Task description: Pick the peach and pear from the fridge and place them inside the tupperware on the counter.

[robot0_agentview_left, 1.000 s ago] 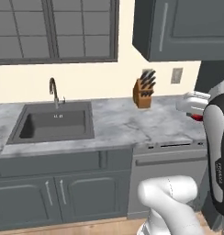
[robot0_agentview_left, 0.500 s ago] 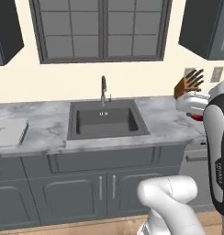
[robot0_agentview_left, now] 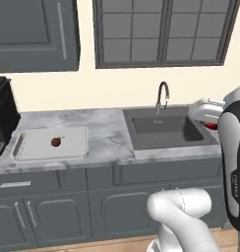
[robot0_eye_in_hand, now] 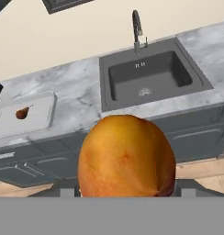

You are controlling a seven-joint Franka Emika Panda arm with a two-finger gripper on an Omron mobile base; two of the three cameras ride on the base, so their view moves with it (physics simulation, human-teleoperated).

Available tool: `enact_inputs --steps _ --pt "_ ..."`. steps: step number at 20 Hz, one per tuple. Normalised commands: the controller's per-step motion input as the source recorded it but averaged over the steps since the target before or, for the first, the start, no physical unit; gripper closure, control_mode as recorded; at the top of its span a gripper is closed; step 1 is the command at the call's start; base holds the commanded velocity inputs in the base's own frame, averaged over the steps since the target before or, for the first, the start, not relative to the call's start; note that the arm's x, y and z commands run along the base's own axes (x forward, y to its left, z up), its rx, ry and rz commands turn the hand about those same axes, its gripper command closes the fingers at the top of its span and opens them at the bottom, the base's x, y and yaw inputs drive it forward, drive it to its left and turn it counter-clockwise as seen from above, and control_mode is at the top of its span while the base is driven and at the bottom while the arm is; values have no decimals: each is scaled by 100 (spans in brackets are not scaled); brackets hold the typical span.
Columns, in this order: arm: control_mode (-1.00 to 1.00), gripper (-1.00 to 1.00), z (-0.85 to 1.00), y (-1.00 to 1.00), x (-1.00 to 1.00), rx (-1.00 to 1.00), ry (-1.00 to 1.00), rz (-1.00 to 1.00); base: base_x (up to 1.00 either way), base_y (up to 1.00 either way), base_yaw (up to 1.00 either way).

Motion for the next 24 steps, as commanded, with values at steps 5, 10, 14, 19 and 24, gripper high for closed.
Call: enact_inputs --steps 5,10,14,19,24 --pt "100 100 0 0 0 0 0 0 56 100 0" --pt "100 100 0 0 0 0 0 0 63 100 0" --pt "100 100 0 0 0 0 0 0 78 100 -9" --pt "100 100 0 0 0 0 0 0 87 100 -23" --pt "100 100 0 0 0 0 0 0 46 45 -11"
